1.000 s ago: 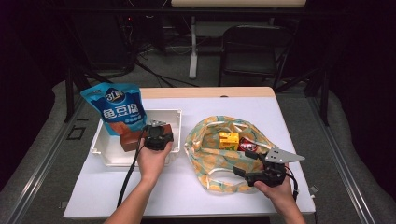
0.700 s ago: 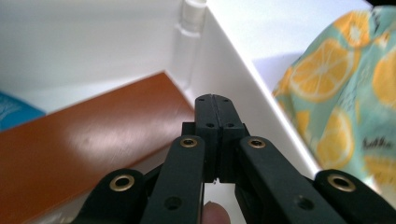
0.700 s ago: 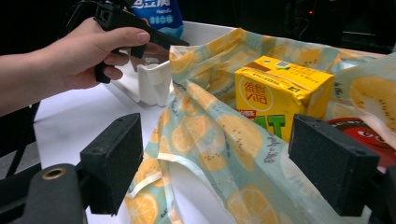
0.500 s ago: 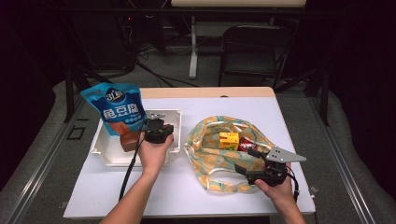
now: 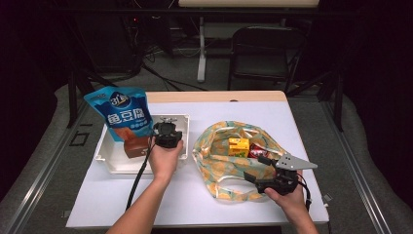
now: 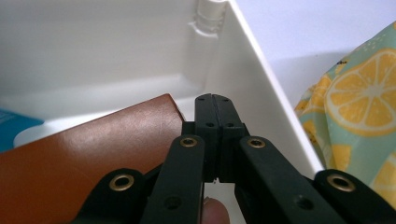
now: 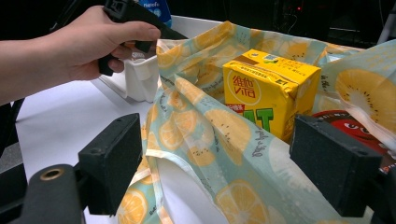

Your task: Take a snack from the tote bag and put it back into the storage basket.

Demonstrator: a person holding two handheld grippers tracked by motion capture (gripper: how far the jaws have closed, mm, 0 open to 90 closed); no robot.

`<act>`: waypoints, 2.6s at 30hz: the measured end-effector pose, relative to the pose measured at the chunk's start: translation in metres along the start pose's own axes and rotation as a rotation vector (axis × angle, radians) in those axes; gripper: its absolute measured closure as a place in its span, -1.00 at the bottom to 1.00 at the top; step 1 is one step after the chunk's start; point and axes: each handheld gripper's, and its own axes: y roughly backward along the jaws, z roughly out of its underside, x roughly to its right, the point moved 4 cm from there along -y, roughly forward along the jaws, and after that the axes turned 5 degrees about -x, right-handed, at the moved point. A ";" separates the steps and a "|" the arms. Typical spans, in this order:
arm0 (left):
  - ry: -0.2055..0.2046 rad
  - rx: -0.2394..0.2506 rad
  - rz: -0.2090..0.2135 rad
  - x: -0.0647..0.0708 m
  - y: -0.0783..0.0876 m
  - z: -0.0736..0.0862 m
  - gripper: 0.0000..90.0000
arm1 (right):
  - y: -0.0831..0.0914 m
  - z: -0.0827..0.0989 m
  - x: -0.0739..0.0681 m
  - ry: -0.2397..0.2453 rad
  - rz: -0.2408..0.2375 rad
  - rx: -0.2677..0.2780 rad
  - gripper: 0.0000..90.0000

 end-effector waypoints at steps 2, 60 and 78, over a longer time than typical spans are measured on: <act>0.004 0.006 0.002 -0.004 0.002 0.005 1.00 | 0.000 0.000 -0.001 0.002 -0.002 0.000 -0.63; -0.161 0.245 0.241 -0.023 0.096 0.077 -0.30 | -0.044 -0.028 -0.004 -0.232 0.394 -0.017 -0.58; -0.190 0.234 0.244 -0.018 0.097 0.080 -0.32 | -0.080 -0.031 -0.017 -0.258 0.547 -0.053 -0.62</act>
